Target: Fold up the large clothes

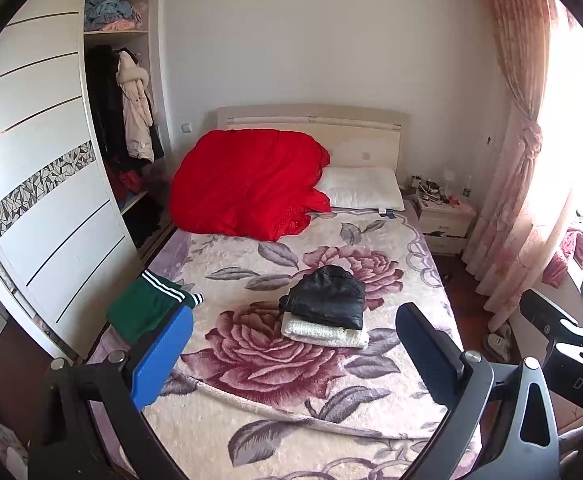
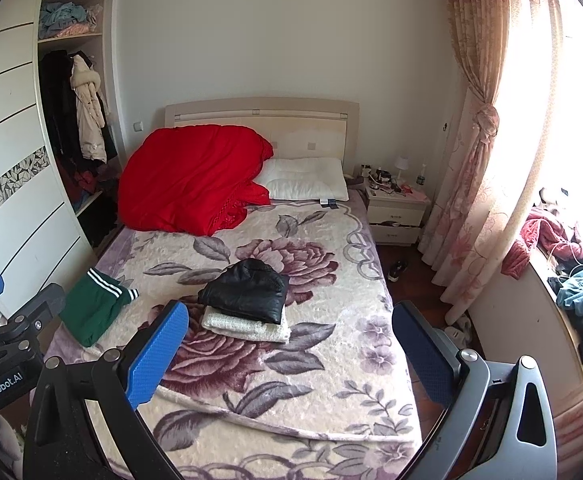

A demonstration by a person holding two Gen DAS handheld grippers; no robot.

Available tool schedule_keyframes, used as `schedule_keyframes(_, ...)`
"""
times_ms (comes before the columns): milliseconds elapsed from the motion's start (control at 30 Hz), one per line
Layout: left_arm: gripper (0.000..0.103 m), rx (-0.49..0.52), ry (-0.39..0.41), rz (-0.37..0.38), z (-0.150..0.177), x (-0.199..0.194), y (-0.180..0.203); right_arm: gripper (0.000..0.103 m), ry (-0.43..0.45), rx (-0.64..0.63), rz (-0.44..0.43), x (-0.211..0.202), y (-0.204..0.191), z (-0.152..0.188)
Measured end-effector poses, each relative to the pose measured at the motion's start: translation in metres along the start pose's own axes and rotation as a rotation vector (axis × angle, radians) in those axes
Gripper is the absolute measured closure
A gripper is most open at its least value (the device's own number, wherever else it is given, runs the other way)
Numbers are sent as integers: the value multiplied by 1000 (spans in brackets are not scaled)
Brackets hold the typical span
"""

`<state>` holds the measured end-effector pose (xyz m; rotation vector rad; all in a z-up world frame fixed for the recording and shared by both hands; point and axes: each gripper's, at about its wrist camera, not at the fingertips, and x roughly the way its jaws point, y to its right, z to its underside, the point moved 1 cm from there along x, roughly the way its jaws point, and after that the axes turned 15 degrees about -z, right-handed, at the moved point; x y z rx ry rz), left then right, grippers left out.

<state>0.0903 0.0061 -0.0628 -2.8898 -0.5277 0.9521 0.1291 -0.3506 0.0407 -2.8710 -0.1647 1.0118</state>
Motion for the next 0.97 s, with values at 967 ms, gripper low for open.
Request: schedule_keyframes(967, 0, -9, 7, 7, 0, -5, -5, 0, 7, 11, 11, -20, -2, 14)
